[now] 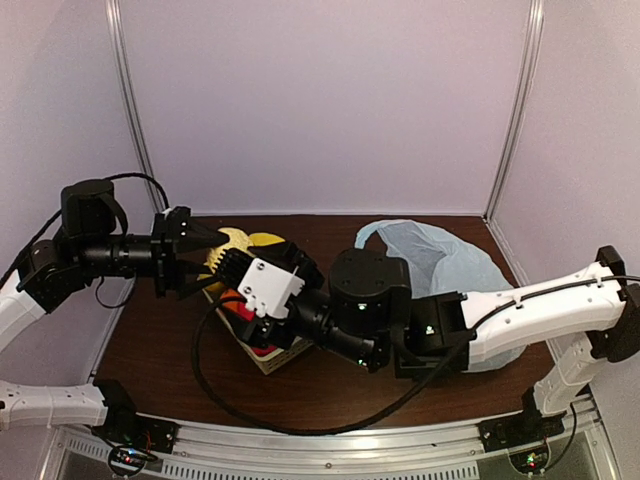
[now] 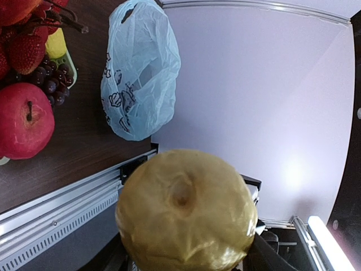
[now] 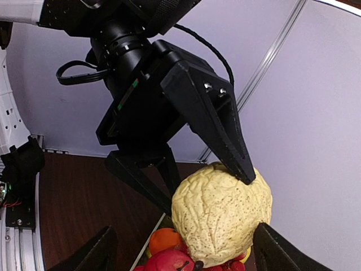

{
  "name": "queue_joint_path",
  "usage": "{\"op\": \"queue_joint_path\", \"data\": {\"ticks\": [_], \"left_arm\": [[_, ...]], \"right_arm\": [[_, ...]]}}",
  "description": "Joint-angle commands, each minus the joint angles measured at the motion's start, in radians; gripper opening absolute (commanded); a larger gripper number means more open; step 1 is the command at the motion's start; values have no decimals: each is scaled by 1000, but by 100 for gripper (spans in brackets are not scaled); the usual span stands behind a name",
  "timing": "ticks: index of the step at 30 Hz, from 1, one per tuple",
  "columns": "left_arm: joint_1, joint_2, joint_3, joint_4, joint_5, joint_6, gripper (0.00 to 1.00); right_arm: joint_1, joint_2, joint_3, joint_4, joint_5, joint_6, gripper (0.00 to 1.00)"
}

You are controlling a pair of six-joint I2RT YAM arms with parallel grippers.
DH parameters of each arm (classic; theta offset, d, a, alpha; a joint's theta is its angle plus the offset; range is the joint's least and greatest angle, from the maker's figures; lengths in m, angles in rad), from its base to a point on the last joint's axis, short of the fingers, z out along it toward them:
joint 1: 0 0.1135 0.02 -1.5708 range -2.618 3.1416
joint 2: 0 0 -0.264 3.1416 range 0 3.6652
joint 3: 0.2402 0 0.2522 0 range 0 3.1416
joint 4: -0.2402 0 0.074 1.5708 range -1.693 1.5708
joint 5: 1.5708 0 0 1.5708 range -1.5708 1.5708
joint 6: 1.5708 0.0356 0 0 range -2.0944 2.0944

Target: Untie the knot of the plastic bag and take out the fruit

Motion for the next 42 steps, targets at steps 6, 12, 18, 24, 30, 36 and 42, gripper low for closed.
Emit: {"op": "queue_joint_path", "data": {"ticks": [6,12,18,24,30,36,42], "left_arm": [[-3,39,49,9,110,9,61],[-3,60,83,-2,133,19,61],[-3,60,90,-2,142,21,61],[-3,48,88,-1,141,32,67],[-3,31,81,17,135,41,82],[-2,38,157,-142,62,214,97],[-2,65,281,-264,-103,500,97]], "right_arm": [[0,85,75,-6,143,-115,75],[-6,104,80,22,197,-185,64],[-11,121,90,24,202,-226,58],[-20,121,98,19,193,-228,49],[-26,106,89,7,194,-207,43],[-44,50,64,-11,212,-122,41],[-95,-73,29,-151,146,86,41]]}}
